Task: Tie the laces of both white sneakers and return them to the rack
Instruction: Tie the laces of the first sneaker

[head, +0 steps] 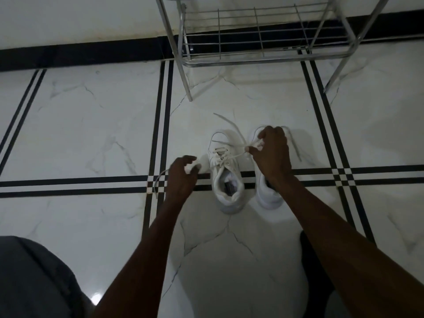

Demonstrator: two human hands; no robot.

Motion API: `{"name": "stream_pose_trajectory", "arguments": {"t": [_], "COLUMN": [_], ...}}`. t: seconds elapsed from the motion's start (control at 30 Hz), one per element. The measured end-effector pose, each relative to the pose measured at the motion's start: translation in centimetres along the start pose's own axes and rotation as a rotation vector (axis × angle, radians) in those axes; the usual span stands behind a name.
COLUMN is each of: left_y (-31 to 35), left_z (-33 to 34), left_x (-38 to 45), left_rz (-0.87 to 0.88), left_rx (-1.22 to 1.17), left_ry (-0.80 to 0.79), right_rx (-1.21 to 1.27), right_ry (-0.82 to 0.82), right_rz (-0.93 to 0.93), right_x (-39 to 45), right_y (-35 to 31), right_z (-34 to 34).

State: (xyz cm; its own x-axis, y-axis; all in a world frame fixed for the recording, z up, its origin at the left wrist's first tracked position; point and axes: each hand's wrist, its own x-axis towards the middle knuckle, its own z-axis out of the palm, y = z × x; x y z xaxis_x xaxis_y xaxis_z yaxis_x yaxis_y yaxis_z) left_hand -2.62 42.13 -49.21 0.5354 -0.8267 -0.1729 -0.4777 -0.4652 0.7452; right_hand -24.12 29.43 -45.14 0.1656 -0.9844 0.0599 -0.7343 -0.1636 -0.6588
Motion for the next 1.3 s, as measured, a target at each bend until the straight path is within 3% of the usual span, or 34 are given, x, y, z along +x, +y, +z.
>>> {"name": "stream_pose_trajectory", "arguments": {"t": [0.07, 0.13, 0.23, 0.33, 0.43, 0.6, 0.7, 0.93, 1.1, 1.3], "left_y": [1.5, 2.4, 2.0, 2.4, 3.3, 1.2, 1.1, 2.0, 2.5, 2.6], "left_z": [1.5, 2.2, 2.6, 2.4, 2.2, 0.7, 1.0, 2.0, 2.4, 2.3], "left_x": [-0.5, -0.9, -1.0, -0.8, -0.9, -1.3, -1.3, -1.1, -1.1, -0.8], "left_rz": [0.037, 0.026, 0.006, 0.083, 0.194, 0.3, 0.24, 0.229, 0.293, 0.357], "left_rx": [-0.093, -0.173, -0.117, 0.071, 0.435, 0.752, 0.756, 0.562, 0.632, 0.825], "left_ry": [-0.14, -0.177, -0.116, -0.091, -0.035, 0.033, -0.021, -0.237, -0.161, -0.055], "right_rx": [-0.058, -0.093, -0.071, -0.076, -0.075, -0.306, -0.36, -0.104, -0.117, -0.236], "right_ry": [-0.154, -0.328, -0.468, -0.447, -0.427, -0.387, -0.499, -0.534, -0.503, -0.51], "right_rz": [-0.182, -0.339, -0.264, -0.206, -0.2, -0.133, -0.047, -0.223, -0.28, -0.184], "right_x": [0.0, -0.2, -0.9, -1.1, -0.2, -1.9, -1.7, -1.6, -1.3, -0.9], "right_y": [-0.4, -0.5, -0.8, -0.8, -1.0, 0.7, 0.4, -0.4, -1.2, -0.8], "right_z": [0.4, 1.0, 1.2, 1.5, 1.6, 1.9, 3.0, 1.3, 1.3, 2.0]}}
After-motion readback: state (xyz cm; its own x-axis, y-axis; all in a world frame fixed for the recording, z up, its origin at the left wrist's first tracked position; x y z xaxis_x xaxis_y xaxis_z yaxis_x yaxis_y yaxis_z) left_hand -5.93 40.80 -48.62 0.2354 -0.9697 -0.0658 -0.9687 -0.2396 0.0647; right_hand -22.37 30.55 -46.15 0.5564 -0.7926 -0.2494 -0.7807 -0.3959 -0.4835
